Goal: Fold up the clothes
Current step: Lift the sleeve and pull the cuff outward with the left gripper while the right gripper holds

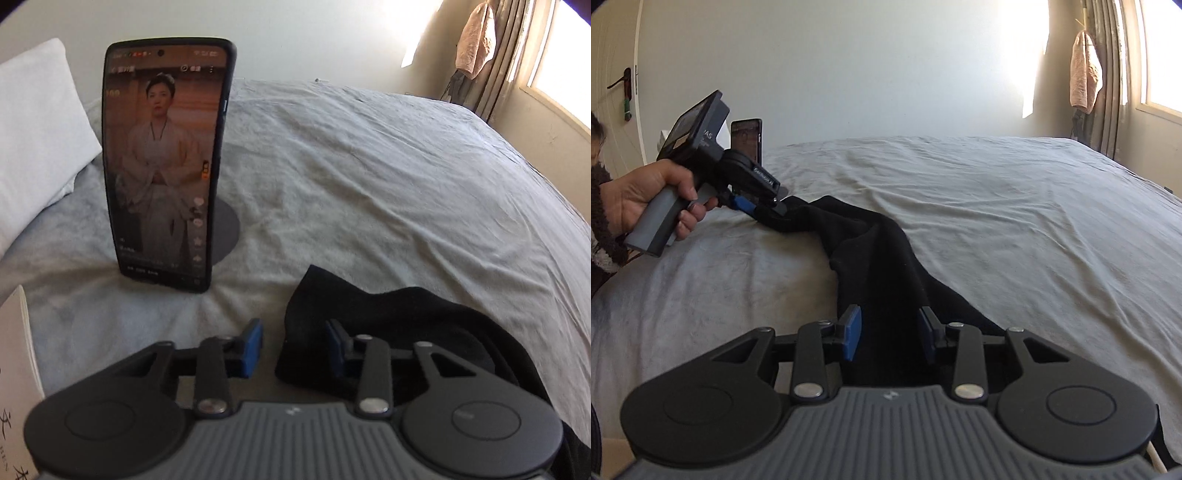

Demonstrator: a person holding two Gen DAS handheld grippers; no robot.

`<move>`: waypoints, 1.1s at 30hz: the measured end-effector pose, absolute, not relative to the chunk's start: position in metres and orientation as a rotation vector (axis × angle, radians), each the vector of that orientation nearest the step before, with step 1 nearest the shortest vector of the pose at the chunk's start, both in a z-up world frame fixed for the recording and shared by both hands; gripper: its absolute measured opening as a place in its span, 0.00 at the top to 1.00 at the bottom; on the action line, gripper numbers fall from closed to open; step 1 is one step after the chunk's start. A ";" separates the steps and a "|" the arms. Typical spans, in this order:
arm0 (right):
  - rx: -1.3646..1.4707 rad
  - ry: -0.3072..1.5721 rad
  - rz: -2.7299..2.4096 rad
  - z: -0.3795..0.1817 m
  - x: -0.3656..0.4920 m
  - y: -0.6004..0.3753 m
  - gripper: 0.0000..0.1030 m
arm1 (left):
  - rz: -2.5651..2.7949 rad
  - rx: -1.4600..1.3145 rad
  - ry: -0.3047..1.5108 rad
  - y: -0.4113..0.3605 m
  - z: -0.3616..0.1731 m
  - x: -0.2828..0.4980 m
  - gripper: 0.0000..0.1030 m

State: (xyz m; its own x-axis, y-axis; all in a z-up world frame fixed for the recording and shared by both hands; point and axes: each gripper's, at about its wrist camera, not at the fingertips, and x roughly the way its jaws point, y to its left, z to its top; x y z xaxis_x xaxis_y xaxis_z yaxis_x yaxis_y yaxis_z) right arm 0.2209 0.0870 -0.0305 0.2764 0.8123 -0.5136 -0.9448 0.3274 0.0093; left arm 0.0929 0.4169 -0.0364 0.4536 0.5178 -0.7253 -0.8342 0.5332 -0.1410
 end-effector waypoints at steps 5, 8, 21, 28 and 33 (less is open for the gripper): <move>-0.365 0.492 1.207 -0.038 0.220 0.092 0.64 | 0.977 -0.280 0.607 0.405 -0.009 0.112 0.97; -0.351 0.488 1.221 -0.038 0.220 0.090 0.64 | 1.014 -0.177 0.618 0.412 0.009 0.129 0.97; -0.391 0.520 1.272 -0.048 0.211 0.105 0.64 | 1.063 -0.229 0.655 0.409 0.005 0.119 0.60; -0.385 0.470 1.303 -0.046 0.201 0.111 0.64 | 1.051 -0.583 0.625 0.407 -0.029 0.100 0.61; -0.442 0.443 1.285 -0.055 0.195 0.123 0.64 | 1.061 -0.559 0.548 0.403 -0.047 0.100 0.70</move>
State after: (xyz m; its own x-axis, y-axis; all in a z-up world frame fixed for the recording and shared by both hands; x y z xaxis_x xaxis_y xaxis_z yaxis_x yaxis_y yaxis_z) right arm 0.1947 0.1228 -0.0552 0.2231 0.8081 -0.5452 -0.9724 0.2235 -0.0666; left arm 0.0997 0.4034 -0.0471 0.3850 0.6471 -0.6581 -0.9112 0.3798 -0.1596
